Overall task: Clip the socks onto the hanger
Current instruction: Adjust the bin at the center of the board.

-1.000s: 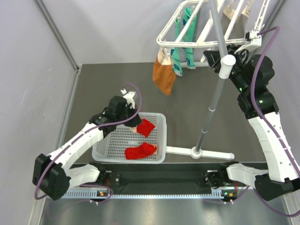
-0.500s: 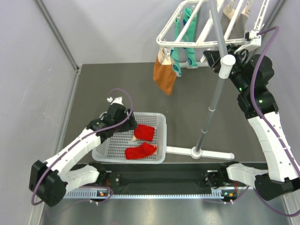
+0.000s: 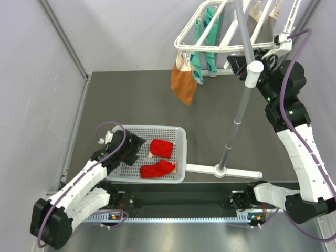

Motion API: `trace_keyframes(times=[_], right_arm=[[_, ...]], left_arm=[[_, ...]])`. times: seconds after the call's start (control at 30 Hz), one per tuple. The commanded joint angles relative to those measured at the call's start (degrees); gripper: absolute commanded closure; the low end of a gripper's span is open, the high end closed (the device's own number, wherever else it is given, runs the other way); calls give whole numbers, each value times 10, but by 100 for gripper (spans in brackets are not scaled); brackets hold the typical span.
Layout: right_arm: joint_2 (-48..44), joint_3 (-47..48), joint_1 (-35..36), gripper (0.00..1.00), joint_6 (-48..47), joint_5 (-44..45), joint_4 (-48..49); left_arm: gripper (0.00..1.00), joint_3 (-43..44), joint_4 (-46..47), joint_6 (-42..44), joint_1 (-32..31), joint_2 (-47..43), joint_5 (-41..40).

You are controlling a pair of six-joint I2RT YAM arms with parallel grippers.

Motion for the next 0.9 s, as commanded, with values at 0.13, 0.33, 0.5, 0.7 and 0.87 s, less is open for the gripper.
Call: trace_keyframes(times=[0.13, 0.33, 0.5, 0.7, 0.87], right_arm=[[10, -7, 1, 100, 0, -43, -47], [7, -9, 2, 100, -4, -38, -50], [7, -9, 1, 100, -6, -36, -50], [9, -13, 2, 100, -5, -36, -47], [10, -16, 1, 100, -2, -38, -41]], left_arm=[[6, -17, 55, -255, 40, 63, 130], [18, 42, -7, -270, 42, 138, 174], [30, 81, -59, -251, 42, 110, 98], [28, 221, -203, -144, 38, 96, -66], [30, 246, -242, -137, 10, 82, -145]])
